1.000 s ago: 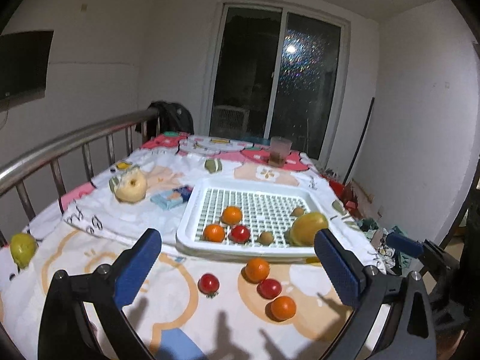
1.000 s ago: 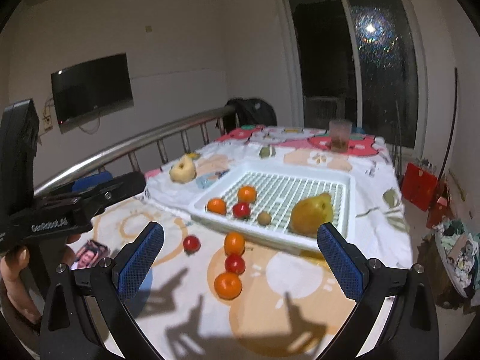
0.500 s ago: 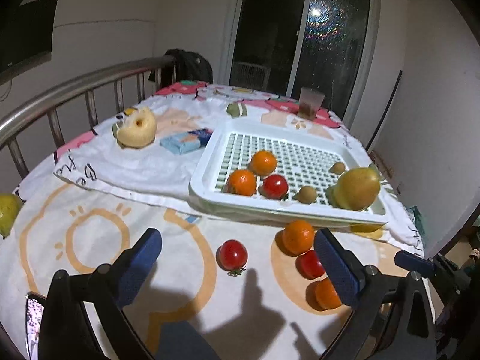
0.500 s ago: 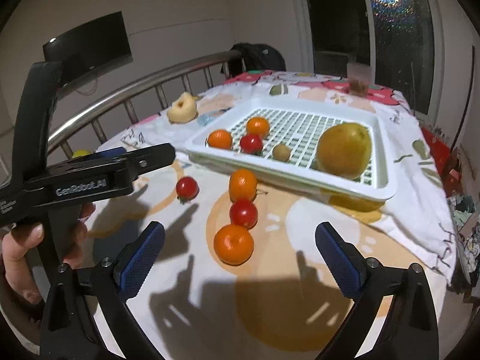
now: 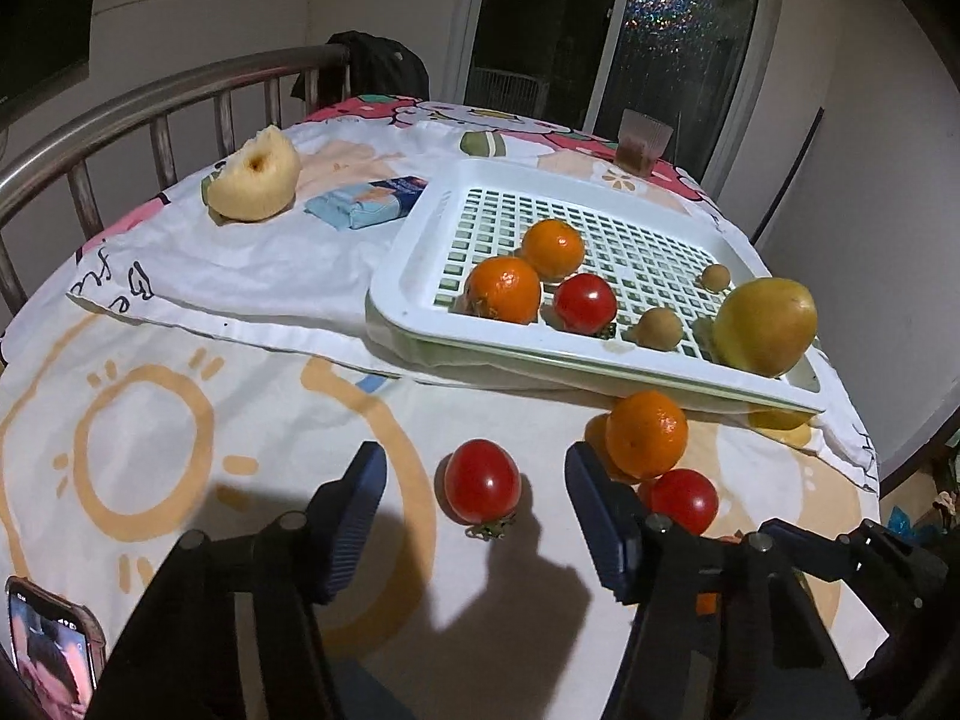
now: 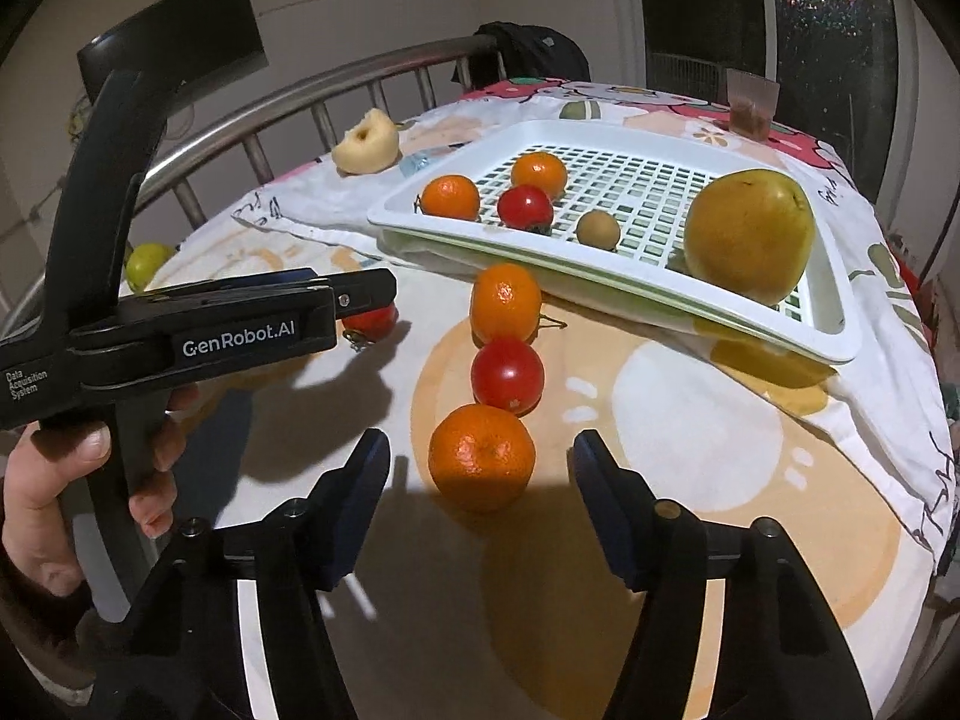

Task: Organize fruits
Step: 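Grasp a mandarin with the right gripper while the left grasps a cherry tomato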

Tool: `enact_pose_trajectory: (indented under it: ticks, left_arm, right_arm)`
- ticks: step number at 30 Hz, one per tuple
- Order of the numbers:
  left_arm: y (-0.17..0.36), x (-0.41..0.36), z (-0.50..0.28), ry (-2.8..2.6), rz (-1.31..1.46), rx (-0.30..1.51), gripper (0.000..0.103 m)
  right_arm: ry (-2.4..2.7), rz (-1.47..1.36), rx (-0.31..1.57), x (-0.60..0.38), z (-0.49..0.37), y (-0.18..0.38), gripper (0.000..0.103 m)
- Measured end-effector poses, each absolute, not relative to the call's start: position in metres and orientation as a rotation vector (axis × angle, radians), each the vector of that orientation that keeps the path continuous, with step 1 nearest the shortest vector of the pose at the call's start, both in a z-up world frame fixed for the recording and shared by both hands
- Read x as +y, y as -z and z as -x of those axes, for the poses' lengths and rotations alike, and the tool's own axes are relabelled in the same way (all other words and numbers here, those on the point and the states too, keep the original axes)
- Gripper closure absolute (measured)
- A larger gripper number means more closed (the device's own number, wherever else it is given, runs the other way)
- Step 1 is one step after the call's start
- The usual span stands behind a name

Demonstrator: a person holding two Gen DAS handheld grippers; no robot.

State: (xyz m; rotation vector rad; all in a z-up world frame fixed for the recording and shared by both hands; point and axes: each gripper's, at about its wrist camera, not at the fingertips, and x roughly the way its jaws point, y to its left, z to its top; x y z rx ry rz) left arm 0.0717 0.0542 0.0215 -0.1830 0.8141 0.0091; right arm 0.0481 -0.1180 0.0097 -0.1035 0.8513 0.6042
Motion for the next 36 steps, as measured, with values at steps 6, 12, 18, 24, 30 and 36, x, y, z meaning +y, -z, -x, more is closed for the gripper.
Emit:
enact_pose_trajectory:
  ticks: [6,12,18,24,30,36]
  left_arm:
    - [-0.016,0.054,-0.076,0.002,0.178,0.834,0.054]
    - [-0.008,0.055,-0.081,0.029,0.199,0.86,0.071]
    - [-0.008,0.054,-0.079,0.038,0.196,0.854,0.072]
    - [-0.014,0.054,-0.07,0.048,0.204,0.83,0.072]
    - [-0.025,0.046,-0.059,0.067,0.191,0.797,0.072]
    - [-0.046,0.037,-0.046,0.101,0.169,0.735,0.072]
  right_arm:
    - [-0.601,0.123,0.87,-0.115,-0.051,-0.004,0.059]
    - [-0.609,0.117,0.873,-0.116,-0.051,-0.002,0.066]
    - [-0.612,0.095,0.86,-0.12,-0.05,-0.003,0.067]
    - [-0.616,0.07,0.851,-0.127,-0.048,-0.005,0.067]
    - [-0.611,0.057,0.835,-0.132,-0.044,-0.01,0.067]
    - [-0.604,0.028,0.801,-0.149,-0.036,-0.025,0.067]
